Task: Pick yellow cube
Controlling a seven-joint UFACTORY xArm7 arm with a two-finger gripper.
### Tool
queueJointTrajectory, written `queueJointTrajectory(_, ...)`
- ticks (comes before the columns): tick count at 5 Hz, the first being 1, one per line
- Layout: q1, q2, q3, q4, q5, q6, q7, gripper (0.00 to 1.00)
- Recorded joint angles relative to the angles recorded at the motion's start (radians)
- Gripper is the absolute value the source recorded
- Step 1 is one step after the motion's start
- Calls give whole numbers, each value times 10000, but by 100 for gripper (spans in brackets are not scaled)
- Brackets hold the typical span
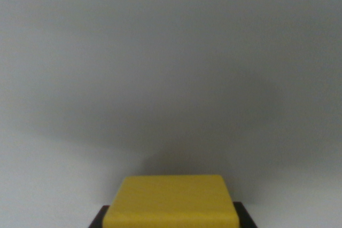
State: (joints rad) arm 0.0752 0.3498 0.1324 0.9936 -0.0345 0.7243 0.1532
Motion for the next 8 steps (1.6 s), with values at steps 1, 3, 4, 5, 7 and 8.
queueJointTrajectory(1, -3, -73, 3, 135, 12, 207, -5, 100)
queueJointTrajectory(3, -8, -166, 8, 306, 28, 470, -12, 100)
queueJointTrajectory(4, -8, -166, 8, 306, 28, 470, -12, 100)
queueJointTrajectory(5, -13, -272, 12, 501, 46, 771, -20, 100)
queueJointTrajectory(7, -18, -386, 18, 712, 65, 1095, -29, 100)
queueJointTrajectory(8, -18, -386, 18, 712, 65, 1095, -29, 100)
